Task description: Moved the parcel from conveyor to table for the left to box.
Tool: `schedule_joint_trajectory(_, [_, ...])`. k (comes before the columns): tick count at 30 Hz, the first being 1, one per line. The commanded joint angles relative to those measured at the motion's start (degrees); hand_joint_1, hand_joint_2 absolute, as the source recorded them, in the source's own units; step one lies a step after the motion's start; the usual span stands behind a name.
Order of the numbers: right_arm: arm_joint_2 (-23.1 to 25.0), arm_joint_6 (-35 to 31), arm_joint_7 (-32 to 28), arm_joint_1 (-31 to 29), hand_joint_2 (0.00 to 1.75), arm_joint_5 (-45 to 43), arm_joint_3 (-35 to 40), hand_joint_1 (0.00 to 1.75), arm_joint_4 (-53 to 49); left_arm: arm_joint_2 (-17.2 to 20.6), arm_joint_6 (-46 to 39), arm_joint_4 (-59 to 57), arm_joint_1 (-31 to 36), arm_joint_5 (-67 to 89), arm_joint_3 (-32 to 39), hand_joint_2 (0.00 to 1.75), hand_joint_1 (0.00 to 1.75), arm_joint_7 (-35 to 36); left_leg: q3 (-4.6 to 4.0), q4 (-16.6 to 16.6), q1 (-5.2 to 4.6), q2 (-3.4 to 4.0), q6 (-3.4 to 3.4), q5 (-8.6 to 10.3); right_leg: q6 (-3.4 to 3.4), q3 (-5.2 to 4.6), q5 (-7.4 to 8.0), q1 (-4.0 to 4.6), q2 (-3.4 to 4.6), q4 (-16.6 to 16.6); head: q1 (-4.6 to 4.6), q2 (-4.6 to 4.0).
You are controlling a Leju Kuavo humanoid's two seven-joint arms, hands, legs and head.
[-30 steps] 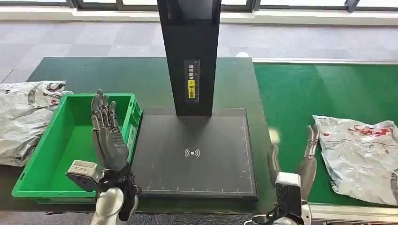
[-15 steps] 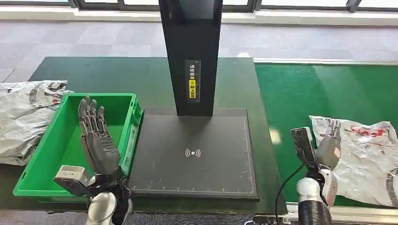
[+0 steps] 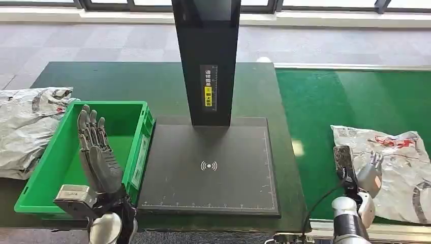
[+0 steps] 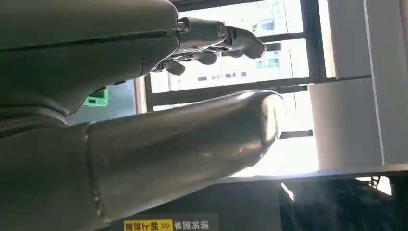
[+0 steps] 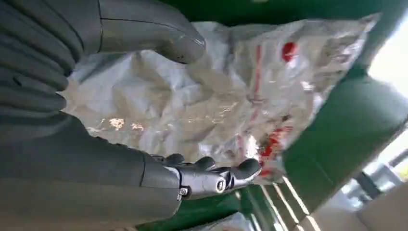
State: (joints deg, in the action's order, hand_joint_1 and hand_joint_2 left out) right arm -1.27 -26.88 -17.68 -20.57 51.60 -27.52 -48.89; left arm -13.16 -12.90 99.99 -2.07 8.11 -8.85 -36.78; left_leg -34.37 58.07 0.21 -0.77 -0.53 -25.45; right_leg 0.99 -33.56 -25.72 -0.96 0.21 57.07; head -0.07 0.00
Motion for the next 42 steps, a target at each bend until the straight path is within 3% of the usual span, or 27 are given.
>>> schedule_joint_trajectory(1, [-6.1,1.6,14.6,-2.7,1.75,11.6,-12.4,0.0,17.2,1.2,0.0,-1.4,0.0,1.3,3.0,0.0,0.0,2.6,0.2,-0.1,0.01,-0.05,0.01,0.01,-0.07,0.23,-0.02,0.03,-0.15,-0.2,0.0,0.0])
schedule_joint_trajectory(7, [-7.9,8.1,22.9,-2.8,1.75,19.4,-12.3,0.0,22.5,1.2,0.6,-1.9,0.7,1.6,2.9,0.0,0.0,3.5,0.21,-0.1,0.02,-0.01,-0.01,0.0,-0.07,0.23,-0.01,0.04,-0.08,-0.2,0.0,0.0])
schedule_joint_trajectory(24, [-7.9,8.1,22.8,-2.9,1.75,19.5,-12.5,0.0,22.4,1.2,0.6,-2.0,0.8,1.6,2.9,0.0,0.0,3.6,0.18,0.0,0.01,0.01,0.0,0.0,0.01,0.23,0.0,0.02,-0.04,-0.2,0.0,0.0])
schedule_joint_trajectory(27, [-8.3,11.9,25.5,-1.6,1.75,22.8,-11.9,0.0,22.7,1.4,1.4,-3.0,1.4,1.7,2.5,0.0,0.0,4.1,0.27,-0.2,0.02,0.06,-0.01,0.02,-0.04,0.34,0.04,0.04,-0.04,-0.3,0.0,0.0])
schedule_joint_trajectory(29, [-7.9,14.8,23.4,0.0,1.75,24.0,-11.9,0.0,22.5,1.2,1.6,-4.4,2.4,2.0,2.2,0.0,0.0,4.2,0.23,-0.1,0.05,-0.12,0.0,0.02,0.0,0.36,0.0,0.06,-0.19,-0.2,0.0,0.0])
schedule_joint_trajectory(30, [-7.6,14.7,22.3,0.6,1.75,24.4,-11.8,1.75,22.0,1.2,1.6,-5.1,2.8,2.2,2.2,0.0,0.0,4.2,0.27,-0.1,0.06,-0.11,0.01,0.02,-0.02,0.41,0.01,0.08,-0.2,-0.3,0.0,0.0])
schedule_joint_trajectory(32, [-6.8,13.2,20.8,1.3,1.75,25.8,-11.2,1.75,20.7,1.3,1.6,-5.8,3.3,2.3,2.2,0.0,0.0,4.2,0.29,-0.1,0.09,-0.22,0.03,0.02,0.0,0.43,0.0,0.1,-0.28,-0.3,0.0,0.0])
schedule_joint_trajectory(35, [-4.0,5.9,18.6,-0.4,1.75,25.9,-11.2,1.75,14.6,1.8,1.1,-4.0,0.9,2.3,2.7,0.0,0.0,3.9,0.39,-0.1,0.08,0.0,0.06,-0.01,0.01,0.41,0.03,0.09,-0.08,-0.3,0.0,0.0])
schedule_joint_trajectory(36, [-3.2,6.6,18.3,-0.7,1.75,26.2,-10.6,1.75,12.2,1.9,1.2,-3.2,-0.2,2.1,2.9,0.0,0.0,3.6,0.34,0.0,0.09,0.11,0.09,-0.07,0.03,0.41,0.03,0.1,0.04,-0.3,0.0,0.0])
schedule_joint_trajectory(38, [0.5,2.9,10.9,-0.2,1.75,21.4,-9.8,1.75,2.4,2.0,1.0,-1.9,-2.4,2.1,3.3,0.0,0.0,2.8,0.3,0.0,0.02,0.34,0.09,-0.1,0.02,0.34,0.06,0.03,0.27,-0.2,0.0,0.0])
schedule_joint_trajectory(42, [5.0,6.0,11.6,4.1,1.75,19.6,-5.5,1.75,-12.2,1.9,1.1,-2.1,-1.6,2.1,3.9,0.0,0.0,2.4,0.18,0.0,0.01,0.38,0.05,-0.12,0.01,0.21,0.05,0.02,0.32,-0.1,0.0,0.0])
